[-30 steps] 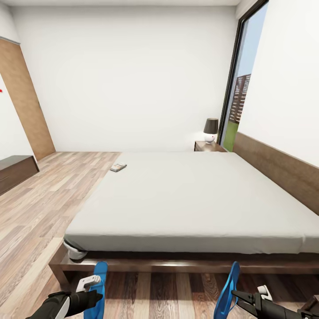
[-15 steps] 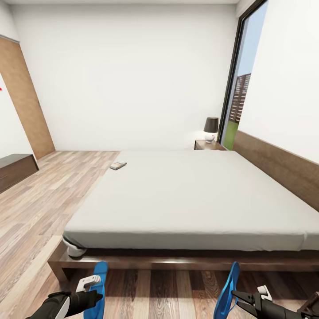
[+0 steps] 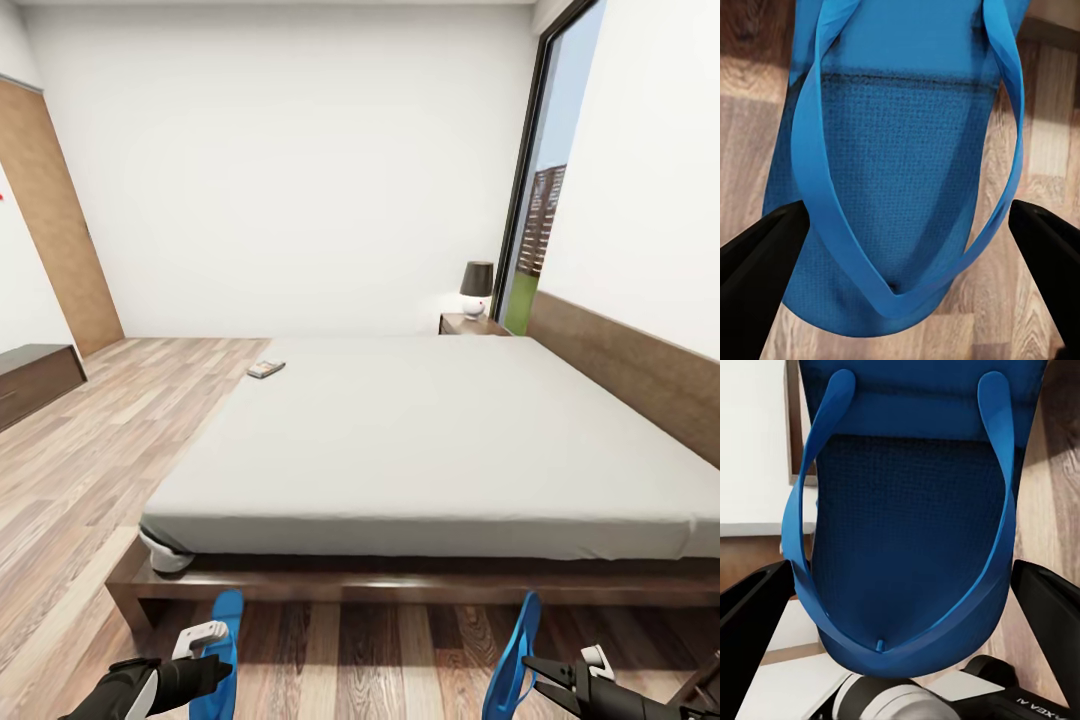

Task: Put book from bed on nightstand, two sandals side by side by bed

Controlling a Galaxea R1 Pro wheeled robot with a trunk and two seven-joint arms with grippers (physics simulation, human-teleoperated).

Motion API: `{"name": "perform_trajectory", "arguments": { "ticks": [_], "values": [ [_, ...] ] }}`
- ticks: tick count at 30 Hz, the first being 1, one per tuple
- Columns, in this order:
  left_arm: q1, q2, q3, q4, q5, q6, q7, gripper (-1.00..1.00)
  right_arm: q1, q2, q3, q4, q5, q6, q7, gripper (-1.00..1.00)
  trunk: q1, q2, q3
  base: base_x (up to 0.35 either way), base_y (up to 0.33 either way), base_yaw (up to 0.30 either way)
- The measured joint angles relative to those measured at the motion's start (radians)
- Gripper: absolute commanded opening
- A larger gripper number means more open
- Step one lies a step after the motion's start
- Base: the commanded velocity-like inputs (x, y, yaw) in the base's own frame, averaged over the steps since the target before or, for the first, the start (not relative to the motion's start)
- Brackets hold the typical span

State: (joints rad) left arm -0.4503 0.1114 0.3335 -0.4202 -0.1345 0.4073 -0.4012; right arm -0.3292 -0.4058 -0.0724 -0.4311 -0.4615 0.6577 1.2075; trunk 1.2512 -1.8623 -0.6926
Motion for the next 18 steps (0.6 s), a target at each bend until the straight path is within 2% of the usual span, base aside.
{"name": "perform_trajectory", "arguments": {
  "ticks": [18],
  "values": [
    [0.0, 0.0, -0.001, 0.001, 0.0, 0.0, 0.0, -1.0, 0.0, 0.001, 0.003, -0.002, 0.004, -0.001, -0.009, -1.0, 0.069, -0.126, -0.056, 0.0, 0.0, 0.0]
  ]
}}
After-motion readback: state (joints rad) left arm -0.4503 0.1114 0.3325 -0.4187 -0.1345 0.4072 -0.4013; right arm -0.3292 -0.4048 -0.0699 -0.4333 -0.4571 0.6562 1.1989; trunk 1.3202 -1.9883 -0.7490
